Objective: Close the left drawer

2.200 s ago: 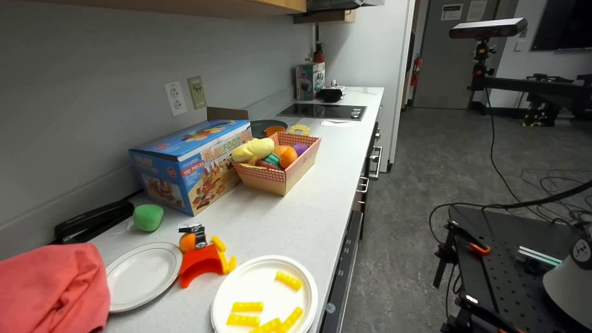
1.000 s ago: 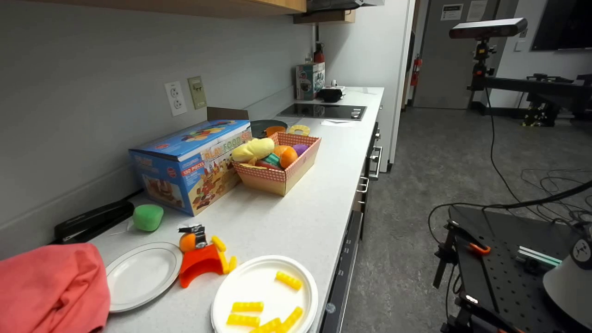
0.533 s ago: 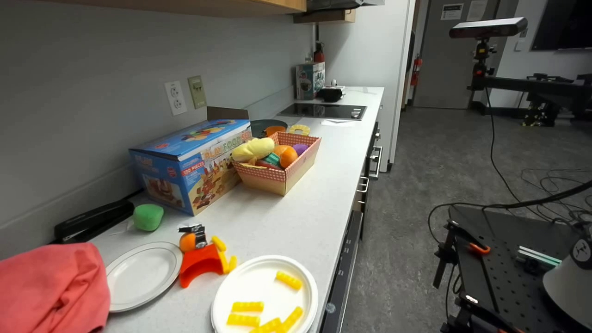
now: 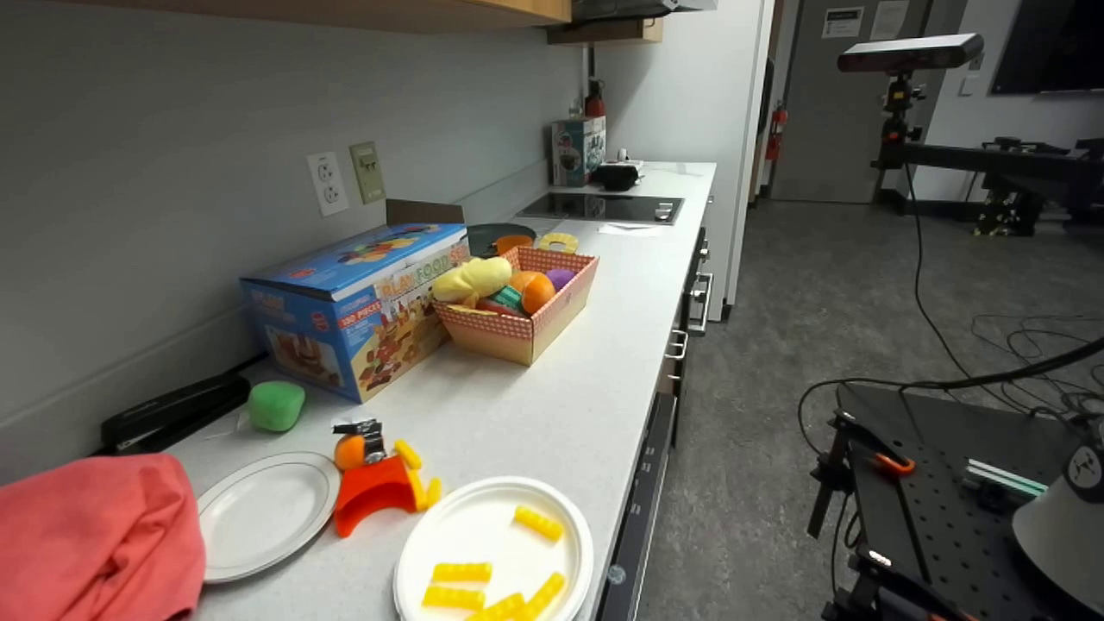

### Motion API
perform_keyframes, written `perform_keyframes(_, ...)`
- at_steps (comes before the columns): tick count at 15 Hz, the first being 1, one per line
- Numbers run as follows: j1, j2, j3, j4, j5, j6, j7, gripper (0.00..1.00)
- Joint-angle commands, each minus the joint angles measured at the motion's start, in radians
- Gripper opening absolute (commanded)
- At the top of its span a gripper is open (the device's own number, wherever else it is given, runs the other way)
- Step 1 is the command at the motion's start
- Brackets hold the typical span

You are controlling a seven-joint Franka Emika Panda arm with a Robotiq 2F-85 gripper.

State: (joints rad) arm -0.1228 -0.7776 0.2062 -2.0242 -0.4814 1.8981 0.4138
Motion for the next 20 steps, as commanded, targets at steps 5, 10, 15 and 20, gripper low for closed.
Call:
perform_keyframes(5,-0.034,0.051,0.031,0.123,-0.069,0.128,-0.027,1.0)
perform_keyframes(10,-0.061,0.072,0.037,0.139,-0.11,0.234,0.005,1.0)
perform_keyframes(15,-0.104,0.082,0.042,0.133,-0.14,0.257,0.041,1.0)
perform_keyframes(20,-0.079,0.074,0.031,0.113,-0.107,0.233,0.018,1.0)
